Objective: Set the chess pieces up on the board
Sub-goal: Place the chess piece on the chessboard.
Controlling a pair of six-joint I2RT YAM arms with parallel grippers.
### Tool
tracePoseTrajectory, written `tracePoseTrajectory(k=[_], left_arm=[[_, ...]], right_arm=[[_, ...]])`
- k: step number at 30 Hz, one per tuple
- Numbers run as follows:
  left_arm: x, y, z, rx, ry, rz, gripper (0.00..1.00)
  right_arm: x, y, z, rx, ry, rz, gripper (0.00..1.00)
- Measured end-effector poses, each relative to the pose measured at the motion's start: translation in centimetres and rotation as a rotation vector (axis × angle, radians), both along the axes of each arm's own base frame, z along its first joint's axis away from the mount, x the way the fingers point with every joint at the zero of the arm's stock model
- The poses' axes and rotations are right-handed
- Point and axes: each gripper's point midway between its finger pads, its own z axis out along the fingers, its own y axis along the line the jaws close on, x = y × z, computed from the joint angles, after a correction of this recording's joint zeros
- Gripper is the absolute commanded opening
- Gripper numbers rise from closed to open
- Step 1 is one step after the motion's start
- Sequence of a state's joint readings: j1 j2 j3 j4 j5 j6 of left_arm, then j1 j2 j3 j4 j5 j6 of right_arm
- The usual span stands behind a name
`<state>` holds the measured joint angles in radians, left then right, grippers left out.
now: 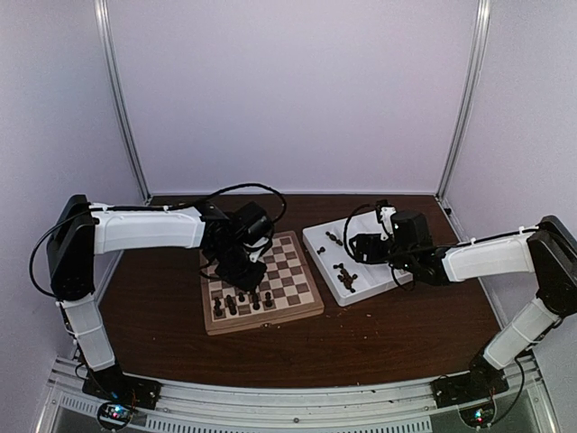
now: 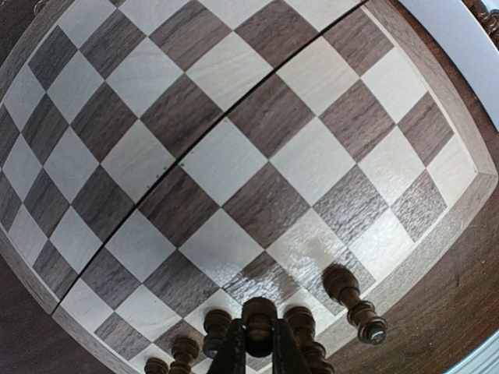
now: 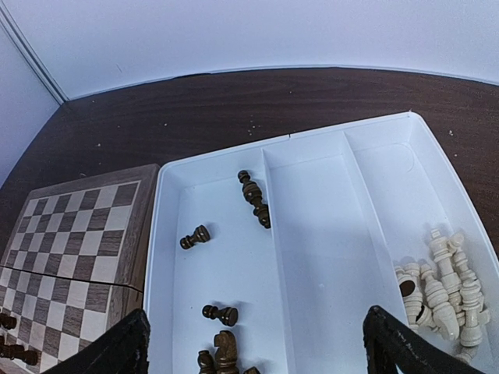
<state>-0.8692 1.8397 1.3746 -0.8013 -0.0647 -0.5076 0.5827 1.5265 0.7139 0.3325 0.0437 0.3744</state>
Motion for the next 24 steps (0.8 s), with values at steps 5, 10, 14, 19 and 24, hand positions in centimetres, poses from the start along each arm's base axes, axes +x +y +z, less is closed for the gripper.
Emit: tracePoseTrajectory(k=[5, 10, 14, 19, 24], left_arm=[[0.07, -0.41, 0.08, -0.019, 0.000, -0.004, 0.00], [0.07, -0.62, 0.13, -0.029, 0.001, -0.006, 0.00], [0.02, -0.57, -0.01, -0.028, 0.002, -0.006, 0.00], [-0.17, -0.37, -0.39, -0.022, 0.008, -0.006, 0.00], [-0.10, -0.50, -0.54, -0.026, 0.007, -0.007, 0.00]], right_arm=[[0.00, 0.00, 0.01, 0.000, 0.000, 0.000, 0.93], [0.00, 0.00, 0.00, 0.000, 0.000, 0.000, 0.93], [0.00, 0.00, 0.00, 0.000, 0.000, 0.000, 0.93], [0.00, 0.00, 0.00, 0.000, 0.000, 0.000, 0.93], [0.00, 0.00, 0.00, 0.000, 0.000, 0.000, 0.93]])
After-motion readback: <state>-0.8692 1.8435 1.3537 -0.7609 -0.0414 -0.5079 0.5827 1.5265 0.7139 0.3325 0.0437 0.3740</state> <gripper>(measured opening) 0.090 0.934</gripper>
